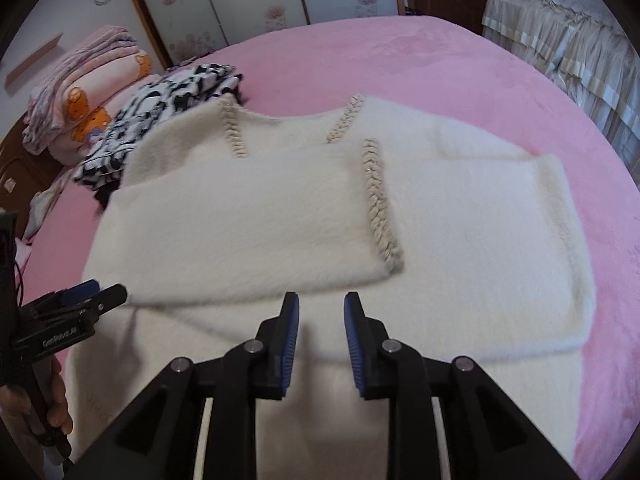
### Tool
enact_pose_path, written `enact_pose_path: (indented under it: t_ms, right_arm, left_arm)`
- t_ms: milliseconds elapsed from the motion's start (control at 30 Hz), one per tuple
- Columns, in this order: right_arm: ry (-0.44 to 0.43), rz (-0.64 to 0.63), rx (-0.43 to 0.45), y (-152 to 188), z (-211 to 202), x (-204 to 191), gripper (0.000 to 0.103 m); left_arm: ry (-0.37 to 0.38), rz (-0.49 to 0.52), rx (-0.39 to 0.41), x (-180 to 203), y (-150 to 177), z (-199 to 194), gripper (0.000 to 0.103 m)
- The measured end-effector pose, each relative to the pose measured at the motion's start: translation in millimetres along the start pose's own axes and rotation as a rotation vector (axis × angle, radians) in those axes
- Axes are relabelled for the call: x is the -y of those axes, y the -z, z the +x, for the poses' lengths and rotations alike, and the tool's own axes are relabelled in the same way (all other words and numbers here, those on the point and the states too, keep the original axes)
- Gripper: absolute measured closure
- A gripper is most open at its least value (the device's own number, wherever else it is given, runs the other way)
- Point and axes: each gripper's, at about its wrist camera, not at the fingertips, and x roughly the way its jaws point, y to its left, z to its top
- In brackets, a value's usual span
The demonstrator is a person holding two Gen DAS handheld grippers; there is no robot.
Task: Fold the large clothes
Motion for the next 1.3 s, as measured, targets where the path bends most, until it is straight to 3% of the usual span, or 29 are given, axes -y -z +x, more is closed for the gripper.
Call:
enact_pose_path:
  t_ms: [400, 667, 800, 1033, 1300]
  right_arm:
    - [-0.083, -0.022, 0.117, 53.5, -125.8, -20.7, 0.057]
    - [-0.039, -0.085, 0.178, 101.4, -186.0, -21.3, 0.050]
    - [0.005, -0.102, 0.186, 128.6, -198.4, -11.6, 0.044]
    - [0.080, -0.095, 0.123, 169.0, -192.2, 22.0, 0.044]
    - [0.125, -0.027, -0.048, 209.0, -163.3, 84.6, 0.044]
  left_arm:
    - [-0.004, 0.007, 0.111, 7.5, 73.0, -131.3, 0.034]
    - [-0.015, -0.007, 0.131, -4.4, 133.8, -180.8, 0.030]
    - [-0.033, -0.019, 0.097, -23.5, 162.7, -182.1, 0.030]
    - [-0.039, -0.078, -0.001, -77.3, 207.5, -161.8, 0.030]
    - [0.046, -0.199, -0.155, -131.6, 244.4, -112.1, 0.030]
